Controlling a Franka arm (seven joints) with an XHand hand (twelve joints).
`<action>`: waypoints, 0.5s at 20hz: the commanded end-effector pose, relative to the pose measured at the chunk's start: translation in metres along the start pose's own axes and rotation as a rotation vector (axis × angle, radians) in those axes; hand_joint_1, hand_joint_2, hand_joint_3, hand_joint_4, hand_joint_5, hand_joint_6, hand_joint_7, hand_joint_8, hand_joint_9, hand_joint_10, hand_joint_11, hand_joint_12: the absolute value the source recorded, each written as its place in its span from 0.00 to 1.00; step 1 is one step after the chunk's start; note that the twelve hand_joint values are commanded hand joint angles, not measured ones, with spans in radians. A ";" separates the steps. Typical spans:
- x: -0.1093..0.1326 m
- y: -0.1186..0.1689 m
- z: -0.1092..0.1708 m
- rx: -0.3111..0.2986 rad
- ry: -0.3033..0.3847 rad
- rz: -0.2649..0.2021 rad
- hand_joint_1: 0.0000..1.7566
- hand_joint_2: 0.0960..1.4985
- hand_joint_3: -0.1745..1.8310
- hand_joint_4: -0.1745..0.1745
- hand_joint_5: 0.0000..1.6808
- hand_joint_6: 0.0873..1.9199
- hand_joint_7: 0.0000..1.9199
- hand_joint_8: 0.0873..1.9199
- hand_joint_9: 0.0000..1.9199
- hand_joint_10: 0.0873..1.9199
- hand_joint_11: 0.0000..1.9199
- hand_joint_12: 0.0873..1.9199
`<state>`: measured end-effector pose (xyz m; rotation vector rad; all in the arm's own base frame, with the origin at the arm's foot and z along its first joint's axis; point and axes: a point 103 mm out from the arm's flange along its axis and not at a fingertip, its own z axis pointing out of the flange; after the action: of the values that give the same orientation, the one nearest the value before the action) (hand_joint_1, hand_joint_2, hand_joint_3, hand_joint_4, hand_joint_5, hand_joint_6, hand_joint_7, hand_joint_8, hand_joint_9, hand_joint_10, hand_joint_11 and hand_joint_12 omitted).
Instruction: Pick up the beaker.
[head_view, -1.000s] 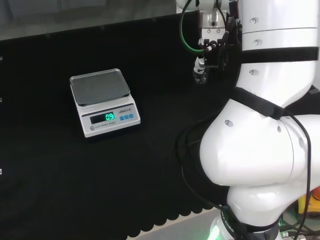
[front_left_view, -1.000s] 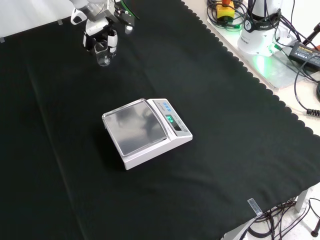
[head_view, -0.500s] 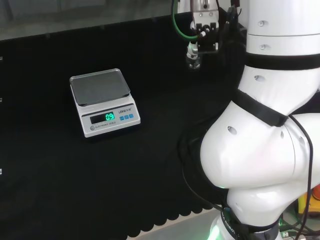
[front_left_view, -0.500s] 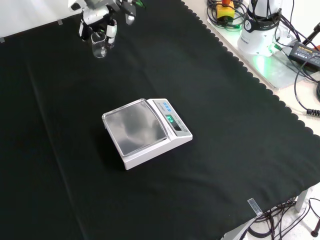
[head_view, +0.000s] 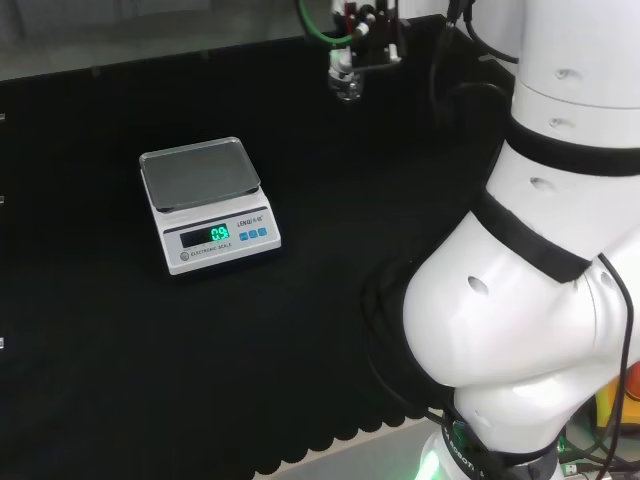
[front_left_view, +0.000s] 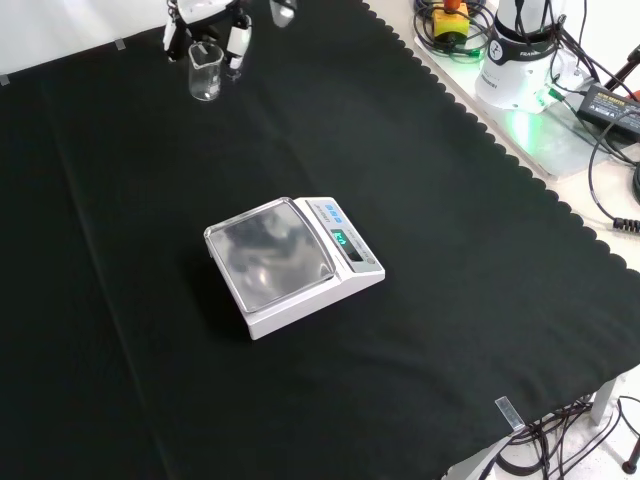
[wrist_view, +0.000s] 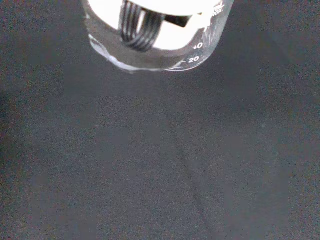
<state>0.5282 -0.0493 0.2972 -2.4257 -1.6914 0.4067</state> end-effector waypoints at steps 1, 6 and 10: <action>0.034 -0.042 -0.013 -0.003 -0.007 0.016 0.71 0.70 0.09 0.40 0.58 0.47 0.59 0.42 0.74 0.04 0.73 0.28; 0.038 -0.052 -0.015 -0.001 -0.028 0.033 0.71 0.70 0.09 0.40 0.58 0.47 0.59 0.42 0.74 0.04 0.73 0.28; 0.036 -0.056 -0.010 0.007 -0.036 0.043 0.71 0.70 0.09 0.40 0.58 0.47 0.59 0.42 0.74 0.04 0.73 0.28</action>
<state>0.4998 0.0010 0.3187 -2.4654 -1.6590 0.4461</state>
